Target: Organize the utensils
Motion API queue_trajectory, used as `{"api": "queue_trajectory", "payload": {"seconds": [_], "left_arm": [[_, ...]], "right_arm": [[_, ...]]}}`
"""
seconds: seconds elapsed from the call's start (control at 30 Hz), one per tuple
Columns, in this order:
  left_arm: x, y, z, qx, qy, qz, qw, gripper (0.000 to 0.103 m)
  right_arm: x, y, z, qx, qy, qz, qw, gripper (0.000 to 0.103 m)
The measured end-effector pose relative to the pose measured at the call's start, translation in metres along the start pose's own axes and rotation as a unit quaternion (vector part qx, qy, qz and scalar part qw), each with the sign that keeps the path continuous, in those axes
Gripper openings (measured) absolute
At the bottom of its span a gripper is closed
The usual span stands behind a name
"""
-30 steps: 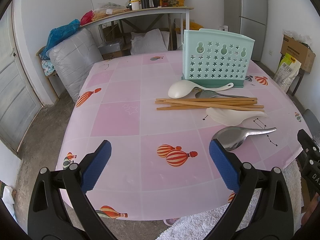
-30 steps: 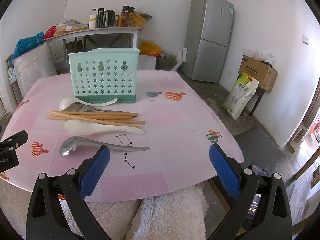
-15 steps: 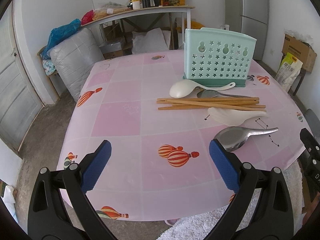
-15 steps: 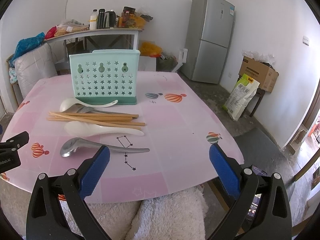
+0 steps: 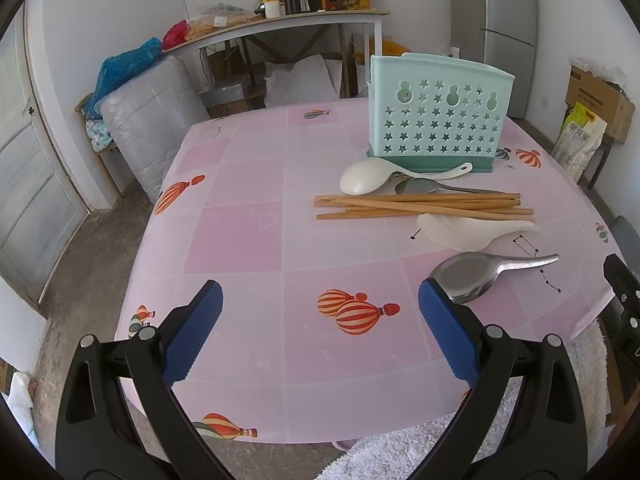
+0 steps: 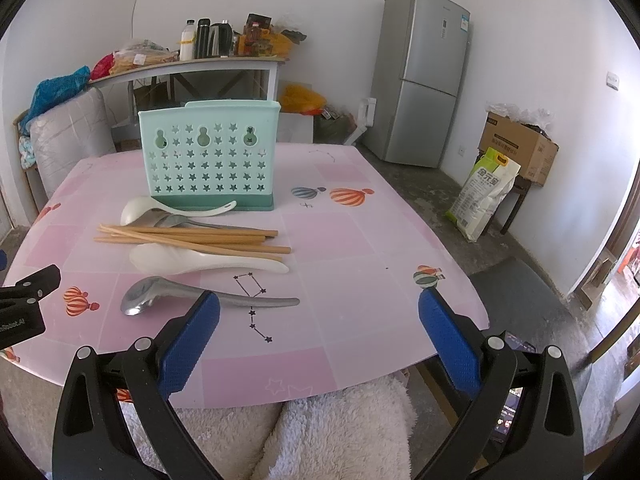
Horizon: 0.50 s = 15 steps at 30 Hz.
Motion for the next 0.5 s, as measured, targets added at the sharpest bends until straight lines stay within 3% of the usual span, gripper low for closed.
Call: {"api": "queue_trajectory", "payload": {"seconds": [0.5], "left_arm": [[-0.0013, 0.0041, 0.0077, -0.003, -0.012, 0.003, 0.9999, 0.094]], "right_arm": [[-0.0019, -0.0026, 0.004, 0.005, -0.002, -0.002, 1.0, 0.097]]}}
Point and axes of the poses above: each gripper's, at about its wrist camera, not at the fingertips, and z roughly the way its jaws point, y to its right, x to its top, the point moved 9 cm from there along z, roughly the way its jaws point, and after that the axes turned 7 degrees about x, right-handed, at the moved point
